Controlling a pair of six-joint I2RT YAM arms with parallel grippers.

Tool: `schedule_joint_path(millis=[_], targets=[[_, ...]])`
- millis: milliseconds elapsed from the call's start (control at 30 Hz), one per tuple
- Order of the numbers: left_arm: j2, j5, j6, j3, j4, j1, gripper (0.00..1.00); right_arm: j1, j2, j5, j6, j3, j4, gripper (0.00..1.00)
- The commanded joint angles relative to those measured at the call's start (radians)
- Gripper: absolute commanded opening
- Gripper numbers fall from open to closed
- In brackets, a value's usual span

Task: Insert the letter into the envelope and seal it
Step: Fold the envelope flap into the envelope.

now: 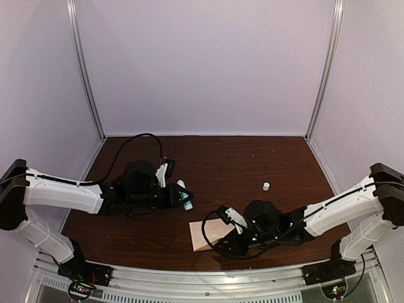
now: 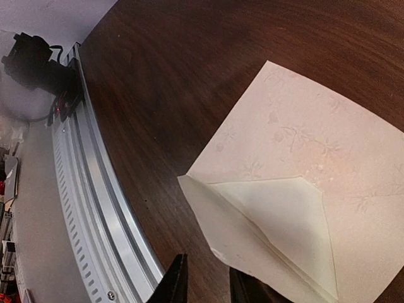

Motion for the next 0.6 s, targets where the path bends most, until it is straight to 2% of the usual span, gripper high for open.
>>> schedule_joint_path(millis=[0, 233, 567], targets=[[-0.037, -0.002, 0.029, -0.008, 0.015, 0.003, 0.04, -0.025, 0.043, 0.027, -0.001, 0.041, 0.012, 0.23], [-0.039, 0.044, 0.065, -0.024, 0.014, 0.002, 0.04, -0.074, 0.118, 0.001, 0.014, 0.068, 0.04, 0.21], [0.045, 0.17, 0.139, -0.013, 0.0, -0.041, 0.02, -0.146, 0.251, -0.069, 0.086, 0.098, 0.086, 0.18]])
